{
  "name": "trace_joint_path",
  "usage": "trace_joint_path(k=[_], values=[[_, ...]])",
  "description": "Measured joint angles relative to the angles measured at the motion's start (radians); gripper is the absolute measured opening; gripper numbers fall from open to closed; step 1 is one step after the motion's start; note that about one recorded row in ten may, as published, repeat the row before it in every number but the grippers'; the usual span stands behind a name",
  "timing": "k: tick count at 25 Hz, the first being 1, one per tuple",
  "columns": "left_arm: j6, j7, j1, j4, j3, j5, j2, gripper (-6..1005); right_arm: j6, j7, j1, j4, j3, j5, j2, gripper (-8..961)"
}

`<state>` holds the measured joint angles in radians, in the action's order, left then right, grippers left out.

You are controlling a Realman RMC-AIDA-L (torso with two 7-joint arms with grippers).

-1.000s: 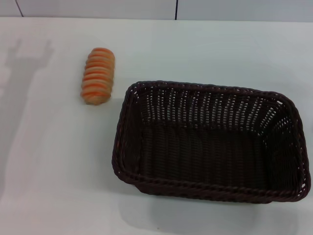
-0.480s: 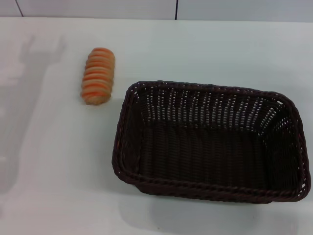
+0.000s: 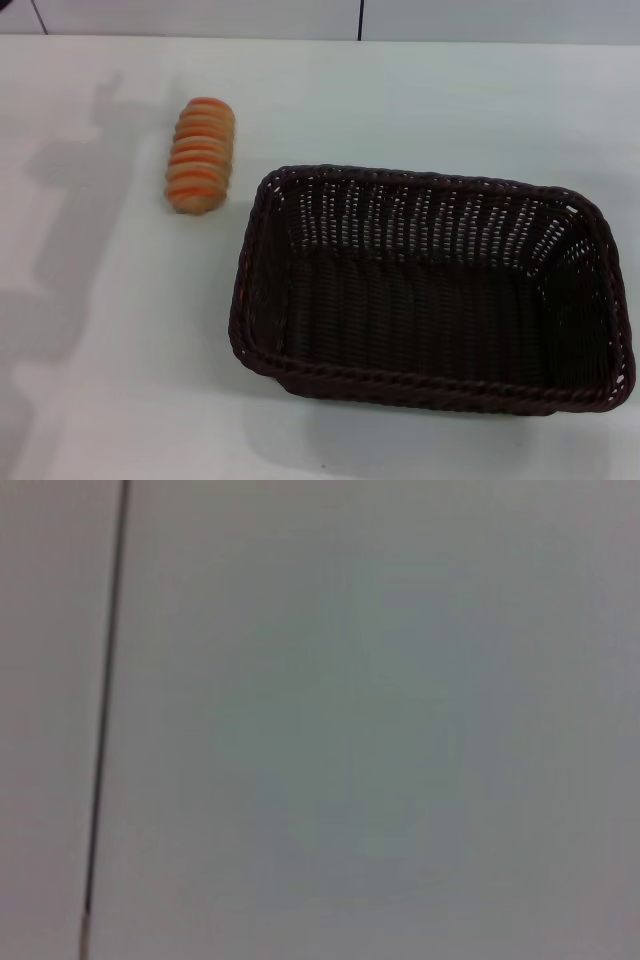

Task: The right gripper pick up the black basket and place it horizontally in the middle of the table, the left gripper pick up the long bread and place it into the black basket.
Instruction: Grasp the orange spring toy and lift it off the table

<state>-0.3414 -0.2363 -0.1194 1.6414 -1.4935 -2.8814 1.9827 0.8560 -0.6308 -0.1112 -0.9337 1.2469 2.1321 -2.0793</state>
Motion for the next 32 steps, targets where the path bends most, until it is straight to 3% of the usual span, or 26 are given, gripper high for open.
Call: trace_joint_path(k=[1,2,3,4,6,7,10,15,23,24,32], values=[[0.0,0.0,0.0,0.0,0.0,0.0,0.0,841,-0.001,0.0,-0.002,0.004,0.0,0.0,0.0,698],[-0.146,0.024,-0.027,0.06,-0.01,0.008,0.01,841,-0.002,0.001,-0.009,0.014,0.0,0.0,0.0,698],[-0.146,0.024,-0.027,0.06,-0.01,0.008,0.01,841,-0.002,0.001,-0.009,0.014,0.0,0.0,0.0,698],[-0.248,0.068,-0.055,0.094,-0.026,0.031,0.024,841,-0.002,0.001,-0.018,0.027,0.0,-0.001,-0.001,698],[-0.288,0.093,-0.069,0.103,-0.038,0.049,0.032,841,-0.002,0.001,-0.022,0.032,0.0,-0.001,-0.001,698],[-0.388,0.174,-0.105,0.11,-0.082,0.12,0.055,841,-0.002,0.001,-0.025,0.037,-0.001,-0.001,-0.001,698],[-0.5,0.31,-0.164,0.077,-0.161,0.296,0.076,841,-0.003,0.002,-0.032,0.046,-0.007,-0.001,-0.001,699],[-0.533,0.336,-0.22,-0.011,-0.187,0.38,0.077,840,-0.003,0.002,-0.034,0.048,-0.01,-0.002,-0.001,699],[-0.543,0.302,-0.285,-0.126,-0.177,0.365,0.082,840,-0.003,0.002,-0.035,0.049,-0.012,-0.002,-0.001,697],[-0.528,0.278,-0.312,-0.186,-0.173,0.343,0.084,840,-0.003,0.003,-0.034,0.049,-0.012,-0.002,-0.001,697],[-0.488,0.149,-0.402,-0.347,-0.095,0.165,0.086,839,-0.002,0.004,-0.031,0.049,-0.014,-0.002,-0.002,694]])
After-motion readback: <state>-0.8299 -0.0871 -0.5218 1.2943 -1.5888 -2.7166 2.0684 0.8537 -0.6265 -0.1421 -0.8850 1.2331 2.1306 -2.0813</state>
